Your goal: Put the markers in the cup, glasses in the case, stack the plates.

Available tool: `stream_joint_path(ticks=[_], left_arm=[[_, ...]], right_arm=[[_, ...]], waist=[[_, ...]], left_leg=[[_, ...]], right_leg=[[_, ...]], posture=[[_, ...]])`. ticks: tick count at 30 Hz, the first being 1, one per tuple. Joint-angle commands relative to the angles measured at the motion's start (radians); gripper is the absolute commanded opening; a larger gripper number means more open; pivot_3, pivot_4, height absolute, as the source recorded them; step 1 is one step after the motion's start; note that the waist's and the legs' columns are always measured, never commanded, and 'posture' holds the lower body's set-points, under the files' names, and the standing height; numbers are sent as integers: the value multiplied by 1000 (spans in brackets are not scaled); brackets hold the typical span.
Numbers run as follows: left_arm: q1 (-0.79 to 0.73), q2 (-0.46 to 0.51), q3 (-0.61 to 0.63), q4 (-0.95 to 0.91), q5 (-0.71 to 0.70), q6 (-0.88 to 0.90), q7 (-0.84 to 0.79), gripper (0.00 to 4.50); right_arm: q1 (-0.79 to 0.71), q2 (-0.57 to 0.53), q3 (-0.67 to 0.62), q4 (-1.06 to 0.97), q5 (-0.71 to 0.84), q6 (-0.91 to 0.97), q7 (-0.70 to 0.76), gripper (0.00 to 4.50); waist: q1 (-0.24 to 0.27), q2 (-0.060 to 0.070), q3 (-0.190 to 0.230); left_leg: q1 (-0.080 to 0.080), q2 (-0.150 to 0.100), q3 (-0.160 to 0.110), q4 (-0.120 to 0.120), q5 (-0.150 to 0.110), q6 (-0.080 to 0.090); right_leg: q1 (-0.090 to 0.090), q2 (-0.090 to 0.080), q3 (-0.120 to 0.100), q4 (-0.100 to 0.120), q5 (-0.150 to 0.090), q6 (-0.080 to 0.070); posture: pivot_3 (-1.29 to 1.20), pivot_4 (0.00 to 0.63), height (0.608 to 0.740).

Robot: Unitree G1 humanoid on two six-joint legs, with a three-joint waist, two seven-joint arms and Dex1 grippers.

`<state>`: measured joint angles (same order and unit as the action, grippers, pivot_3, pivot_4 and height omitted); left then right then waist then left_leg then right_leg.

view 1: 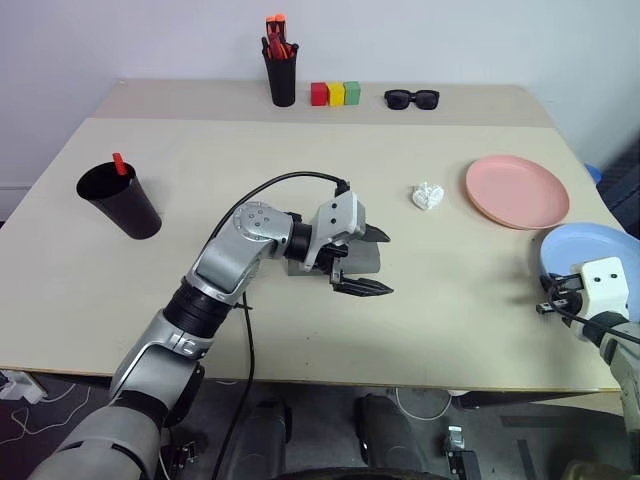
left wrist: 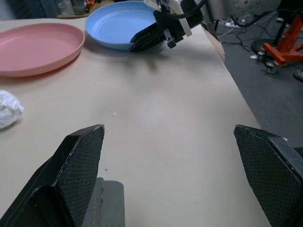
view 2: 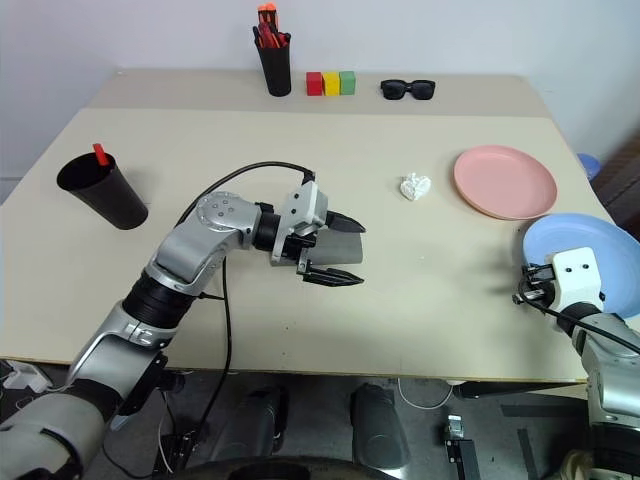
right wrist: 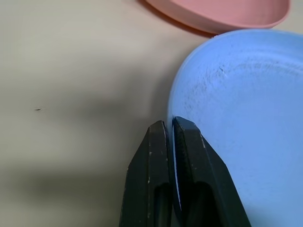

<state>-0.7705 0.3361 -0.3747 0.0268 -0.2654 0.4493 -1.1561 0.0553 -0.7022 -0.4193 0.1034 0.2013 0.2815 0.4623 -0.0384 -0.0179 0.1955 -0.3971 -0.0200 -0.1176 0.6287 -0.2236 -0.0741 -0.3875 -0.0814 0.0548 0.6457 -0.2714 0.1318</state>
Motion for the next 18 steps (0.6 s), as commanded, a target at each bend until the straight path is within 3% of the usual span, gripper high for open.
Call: stream_joint_path(ticks=[1,9,18], left_arm=[[-5,-33,37,-22,-11,21,64,4500],[-24,-94,69,33,9,77,213,4500],[-50,-155,79,70,32,124,337,4500]], right_arm=[[-37,-4,-8,-7,-45,-20,-68,69],[-158,-3,63,16,-91,-79,-88,69],[-467,-22,212,251,-180,-212,-52,69]], waist=[[1,0,0],[-6,2,1],[-4,3,1]], left_leg=[[0,0,0,0,0,0],[0,0,0,-2,0,0],[-1,0,0,-2,0,0]], right_leg=[[0,0,0,0,0,0],[-2,0,0,0,0,1],[-3,0,0,0,0,1]], posture=[[0,150,740],[0,150,740],[0,150,740]])
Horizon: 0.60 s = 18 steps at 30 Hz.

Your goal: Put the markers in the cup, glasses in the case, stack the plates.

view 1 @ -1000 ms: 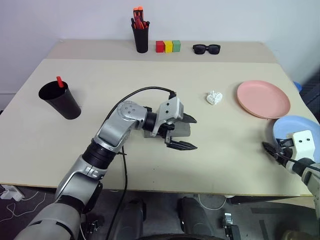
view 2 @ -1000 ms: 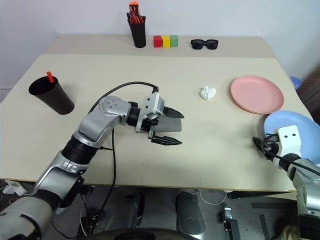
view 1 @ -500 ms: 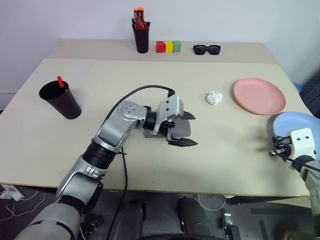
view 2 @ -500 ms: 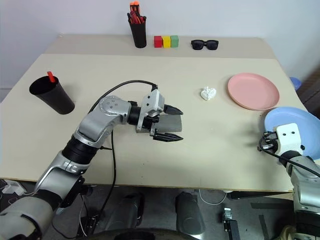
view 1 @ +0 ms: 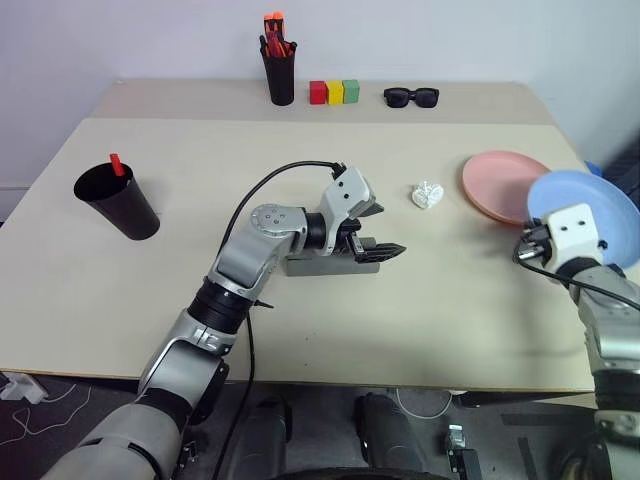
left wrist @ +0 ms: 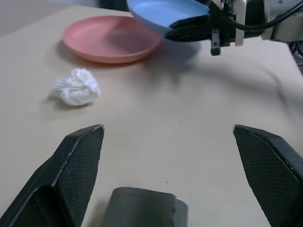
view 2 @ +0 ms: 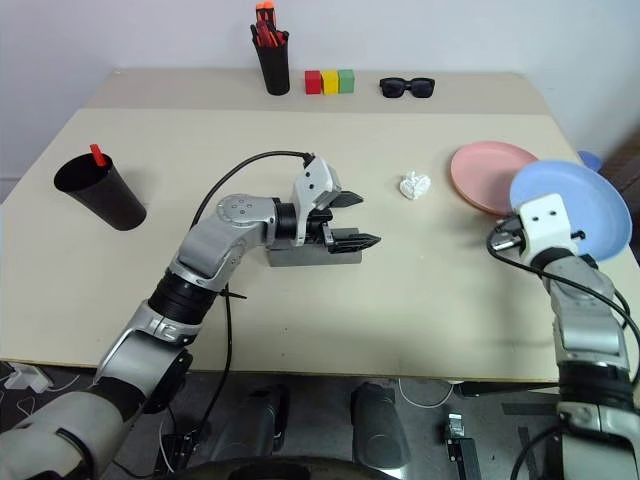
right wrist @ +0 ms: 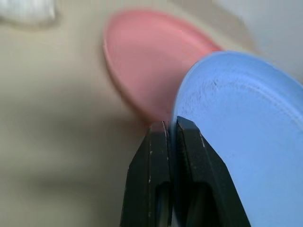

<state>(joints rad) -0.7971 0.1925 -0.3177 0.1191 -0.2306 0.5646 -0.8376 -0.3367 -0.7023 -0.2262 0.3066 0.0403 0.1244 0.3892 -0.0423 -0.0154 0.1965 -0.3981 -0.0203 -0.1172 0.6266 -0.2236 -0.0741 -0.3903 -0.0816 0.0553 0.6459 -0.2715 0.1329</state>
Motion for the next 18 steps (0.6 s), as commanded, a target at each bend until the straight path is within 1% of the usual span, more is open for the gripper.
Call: stream_joint_path(ticks=[1,5,10,13,16,18], left_arm=[[-23,-14,24,-27,-4,13,24,4500],[-25,-15,29,-37,-5,34,43,4500],[-18,-27,49,-55,-9,70,94,4500],[-5,-30,54,-76,-9,89,117,4500],[10,-25,53,-98,-10,104,130,4500],[17,-20,57,-108,-10,113,139,4500]], right_arm=[[-116,-21,40,89,-28,-74,35,69],[-249,-13,111,271,-65,-158,84,69],[-382,-4,165,505,-99,-257,114,69],[-440,4,182,614,-112,-297,116,1008],[-477,15,193,683,-120,-326,114,2431],[-498,23,195,707,-126,-347,89,3468]], waist=[[0,0,0],[-2,0,0],[-1,0,0],[-2,0,1],[-2,0,1],[-4,0,1]], left_leg=[[0,0,0,0,0,0],[0,0,0,0,0,0],[0,0,0,-1,0,0],[-1,0,0,-1,0,0],[-1,0,0,-1,0,0],[-1,0,0,-1,0,0]], right_leg=[[0,0,0,0,0,0],[0,0,0,0,0,0],[-1,0,0,0,0,0],[-1,0,0,0,0,0],[-1,0,0,0,0,0],[-1,0,0,0,0,0]], posture=[[0,150,740],[0,150,740],[0,150,740],[0,150,740],[0,150,740],[0,150,740]])
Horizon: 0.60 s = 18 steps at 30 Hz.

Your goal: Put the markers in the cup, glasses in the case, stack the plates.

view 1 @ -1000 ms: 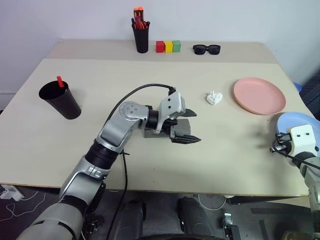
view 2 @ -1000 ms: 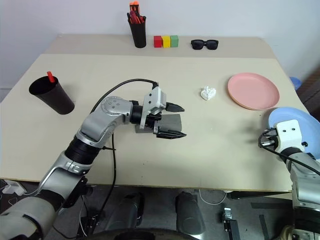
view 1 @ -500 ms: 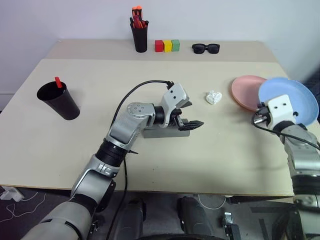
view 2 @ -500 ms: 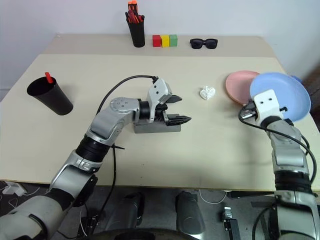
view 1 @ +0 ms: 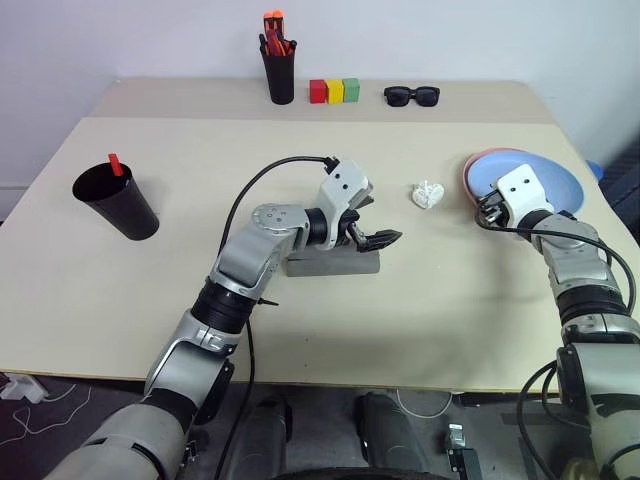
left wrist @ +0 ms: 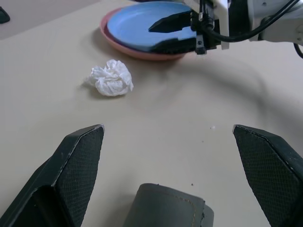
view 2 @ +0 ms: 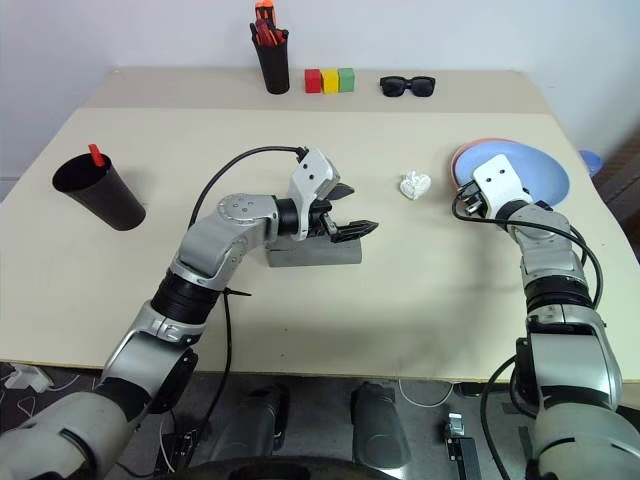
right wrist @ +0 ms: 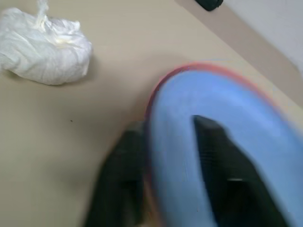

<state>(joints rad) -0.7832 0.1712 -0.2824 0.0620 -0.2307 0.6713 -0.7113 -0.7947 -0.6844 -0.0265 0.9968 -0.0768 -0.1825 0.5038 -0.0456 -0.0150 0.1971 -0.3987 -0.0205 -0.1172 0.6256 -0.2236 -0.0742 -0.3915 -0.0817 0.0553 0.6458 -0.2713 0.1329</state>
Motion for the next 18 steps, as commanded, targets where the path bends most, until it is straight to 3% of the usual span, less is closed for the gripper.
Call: stream_joint_path(ticks=[1,2,5,10,18], left_arm=[[5,4,24,-54,-10,10,15,4500],[7,7,27,-56,-10,12,18,4500],[10,12,41,-57,-10,26,37,4500],[6,12,69,-20,7,47,96,4500],[16,38,78,-63,-17,89,97,4500]], right_arm=[[-47,6,-2,24,-13,-52,-36,3979],[-52,8,0,26,-16,-60,-42,4434],[-64,39,-25,-15,33,-74,-18,4434],[-37,153,-55,-201,178,-1,144,4434],[-28,221,-8,-181,140,35,152,4434]], waist=[[0,0,0],[0,0,0],[-2,0,0],[-13,0,0],[1,0,0]], left_leg=[[0,0,0,0,0,0],[0,0,0,0,0,0],[0,0,0,0,0,0],[1,0,0,0,0,0],[0,0,-1,0,0,0]], right_leg=[[0,0,0,0,0,0],[0,0,0,0,0,0],[0,0,0,0,0,0],[0,0,0,1,0,0],[-1,0,0,1,0,0]], posture=[[0,150,740],[0,150,740],[0,150,740],[0,150,740],[0,150,740]])
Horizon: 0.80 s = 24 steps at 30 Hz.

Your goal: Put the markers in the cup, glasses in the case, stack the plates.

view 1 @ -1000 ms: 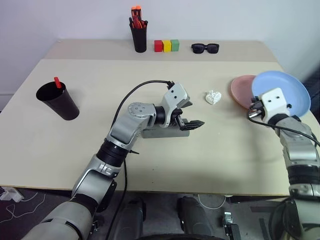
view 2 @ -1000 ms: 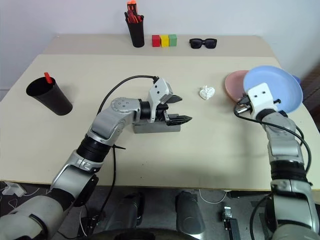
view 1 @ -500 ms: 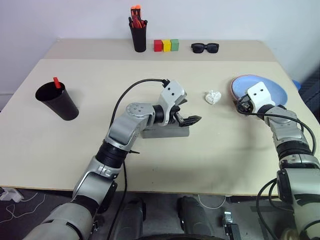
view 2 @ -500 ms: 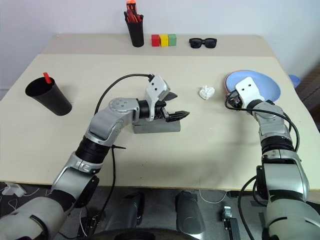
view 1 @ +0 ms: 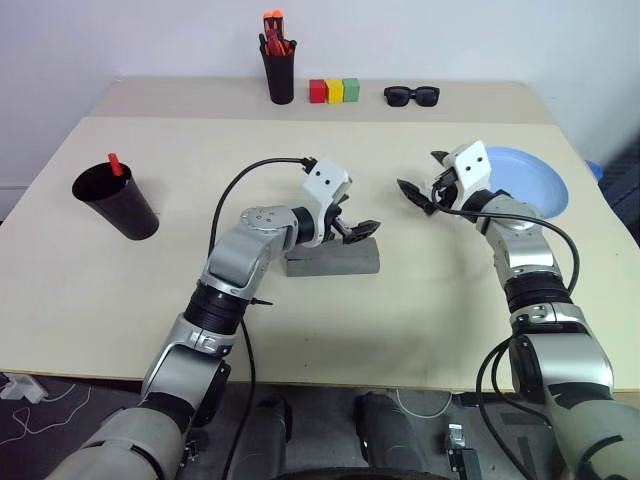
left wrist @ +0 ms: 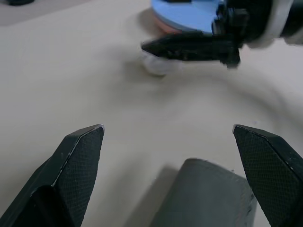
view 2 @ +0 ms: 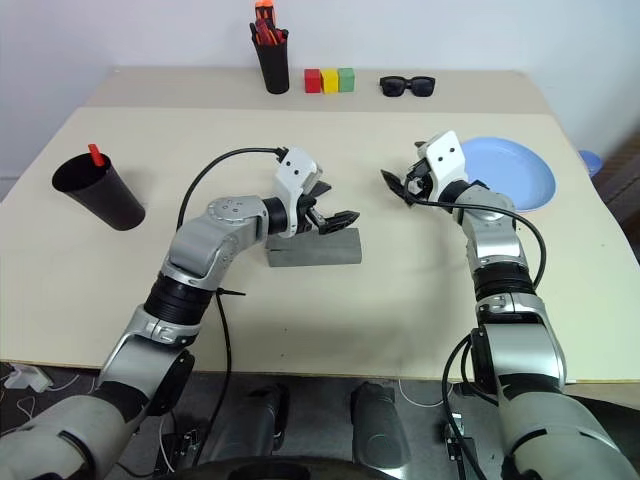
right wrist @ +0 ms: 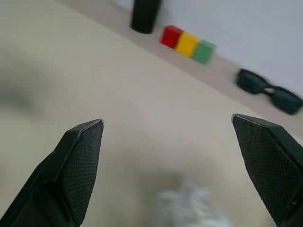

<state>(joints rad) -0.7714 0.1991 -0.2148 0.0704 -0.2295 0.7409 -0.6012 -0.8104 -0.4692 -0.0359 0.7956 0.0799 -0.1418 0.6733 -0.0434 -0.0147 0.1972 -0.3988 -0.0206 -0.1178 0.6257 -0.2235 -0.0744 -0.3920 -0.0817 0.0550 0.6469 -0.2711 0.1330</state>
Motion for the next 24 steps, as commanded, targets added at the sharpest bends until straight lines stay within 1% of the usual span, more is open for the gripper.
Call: stream_joint_path(ticks=[1,11,16,19,23,24], left_arm=[[7,16,11,-82,-22,27,-17,4500],[19,65,11,-151,-31,63,-26,4500],[24,70,14,-182,-39,76,-28,4500],[27,69,16,-188,-38,80,-23,4500],[28,68,18,-189,-37,81,-21,4500],[28,68,18,-188,-37,81,-21,4500]], right_arm=[[-16,9,4,35,-21,-8,-22,4434],[-80,23,34,205,-101,-64,-103,4434],[-114,27,57,283,-161,-94,-203,4434],[-124,31,54,306,-164,-103,-222,3609],[-130,28,59,318,-174,-106,-235,1665],[-130,25,60,319,-177,-104,-237,1102]], waist=[[-1,0,0],[-5,0,0],[-4,0,0],[-4,0,0],[-4,0,0],[-4,0,0]], left_leg=[[0,0,0,0,0,0],[0,0,0,-1,0,0],[0,0,0,-2,0,-1],[0,0,0,-2,0,-1],[0,0,0,-2,1,-1],[0,0,0,-2,1,-1]], right_leg=[[0,0,0,0,0,0],[-1,0,0,1,0,0],[-2,0,0,1,0,0],[-2,0,0,0,0,0],[-2,0,0,0,0,0],[-2,0,0,0,0,0]], posture=[[0,150,740],[0,150,740],[0,150,740],[0,150,740],[0,150,740],[0,150,740]])
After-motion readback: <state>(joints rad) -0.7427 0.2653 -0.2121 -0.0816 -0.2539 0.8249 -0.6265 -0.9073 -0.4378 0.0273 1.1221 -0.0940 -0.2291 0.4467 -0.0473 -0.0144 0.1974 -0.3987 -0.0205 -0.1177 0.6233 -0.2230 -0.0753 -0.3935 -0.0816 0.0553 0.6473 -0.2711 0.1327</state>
